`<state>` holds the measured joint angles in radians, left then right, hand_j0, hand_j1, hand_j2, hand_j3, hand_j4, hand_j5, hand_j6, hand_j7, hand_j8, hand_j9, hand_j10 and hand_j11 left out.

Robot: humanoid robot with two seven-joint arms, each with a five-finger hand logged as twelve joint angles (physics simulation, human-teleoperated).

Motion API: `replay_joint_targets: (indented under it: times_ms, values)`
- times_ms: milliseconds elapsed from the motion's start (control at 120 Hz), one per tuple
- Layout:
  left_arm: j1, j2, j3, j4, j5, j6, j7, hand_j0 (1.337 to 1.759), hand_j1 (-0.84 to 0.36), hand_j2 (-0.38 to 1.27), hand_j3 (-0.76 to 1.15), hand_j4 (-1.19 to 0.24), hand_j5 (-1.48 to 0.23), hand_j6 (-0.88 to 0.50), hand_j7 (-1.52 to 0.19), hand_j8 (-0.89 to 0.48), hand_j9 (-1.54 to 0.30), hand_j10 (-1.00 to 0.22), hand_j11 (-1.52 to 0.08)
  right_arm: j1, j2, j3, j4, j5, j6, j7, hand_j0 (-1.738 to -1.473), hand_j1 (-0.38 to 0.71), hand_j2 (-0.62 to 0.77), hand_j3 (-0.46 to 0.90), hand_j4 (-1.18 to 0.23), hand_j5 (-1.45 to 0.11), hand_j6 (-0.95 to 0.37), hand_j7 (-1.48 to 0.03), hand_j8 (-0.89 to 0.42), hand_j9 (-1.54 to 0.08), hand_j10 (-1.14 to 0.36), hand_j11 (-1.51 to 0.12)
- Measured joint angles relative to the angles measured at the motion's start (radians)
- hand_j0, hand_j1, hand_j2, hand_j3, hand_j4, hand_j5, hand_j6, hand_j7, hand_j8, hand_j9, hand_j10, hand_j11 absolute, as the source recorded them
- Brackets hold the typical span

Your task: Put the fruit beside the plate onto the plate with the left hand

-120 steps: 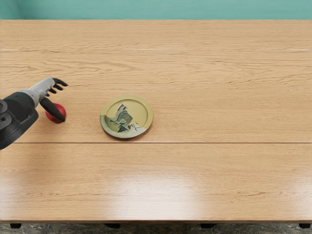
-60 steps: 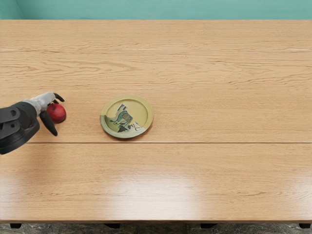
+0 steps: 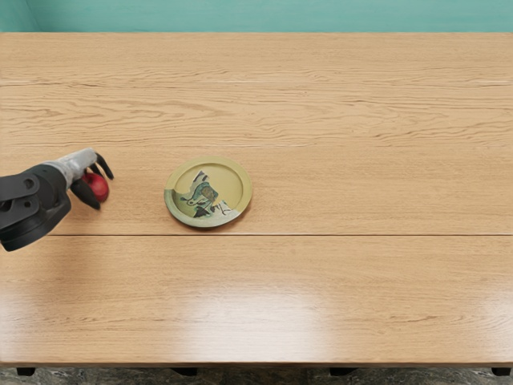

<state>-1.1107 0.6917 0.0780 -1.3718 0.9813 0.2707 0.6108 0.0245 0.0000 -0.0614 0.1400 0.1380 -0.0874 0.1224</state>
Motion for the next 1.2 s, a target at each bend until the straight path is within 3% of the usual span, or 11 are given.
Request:
replay_joint_targets:
  times_ms: [58,158,433,617,1058,1200]
  values:
    - [0.0,0.0,0.0,0.001,0.0,-0.001,0.0,1.653,-0.26,0.14,0.0,-0.6,-0.8,-0.43,-0.81,-0.41,-0.81,-0.6,-0.81,0.0,0.0,0.0,0.0,0.0,0.0,0.0,-1.658,-0.31,-0.01,0.0,-0.04,-0.05,-0.04,-0.05,-0.04,-0.05,-0.03,-0.05]
    - [0.002,0.002,0.0,0.001,0.001,-0.002,0.0,1.647,-0.27,0.13,0.0,-0.68,-0.95,-0.36,-0.95,-0.35,-0.95,-0.55,-0.96,0.0,0.0,0.0,0.0,0.0,0.0,0.0,-1.658,-0.31,-0.01,0.0,-0.04,-0.05,-0.04,-0.05,-0.04,-0.05,-0.03,-0.05]
    - [-0.01,0.005,0.002,0.001,-0.004,-0.011,0.001,1.644,-0.31,0.25,0.0,-0.63,-1.14,-0.25,-1.14,-0.24,-1.13,-0.48,-1.12,0.0,0.0,0.0,0.001,0.0,0.0,0.0,-1.658,-0.31,-0.01,0.0,-0.04,-0.05,-0.04,-0.05,-0.04,-0.05,-0.04,-0.05]
    - [-0.122,0.026,0.0,-0.03,-0.148,-0.12,0.0,1.645,-0.39,0.35,0.0,-0.56,-1.22,-0.16,-1.18,-0.16,-1.15,-0.42,-1.16,0.0,0.0,0.0,0.001,0.0,0.0,0.0,-1.658,-0.31,-0.01,0.0,-0.04,-0.05,-0.04,-0.05,-0.04,-0.05,-0.04,-0.05]
    - [-0.311,0.01,-0.009,-0.089,-0.516,-0.308,0.0,1.645,-0.41,0.41,0.0,-0.52,-1.29,-0.12,-1.21,-0.13,-1.18,-0.4,-1.18,0.005,0.0,0.0,0.001,0.0,0.0,0.0,-1.658,-0.31,-0.01,0.0,-0.04,-0.05,-0.04,-0.05,-0.04,-0.05,-0.04,-0.05]
    - [-0.342,-0.074,-0.01,-0.095,-0.549,-0.321,0.0,1.645,-0.42,0.42,0.0,-0.52,-1.3,-0.11,-1.22,-0.13,-1.18,-0.4,-1.18,0.006,0.0,0.0,0.001,0.0,0.0,0.0,-1.658,-0.31,-0.01,0.0,-0.04,-0.05,-0.04,-0.05,-0.04,-0.05,-0.04,-0.05]
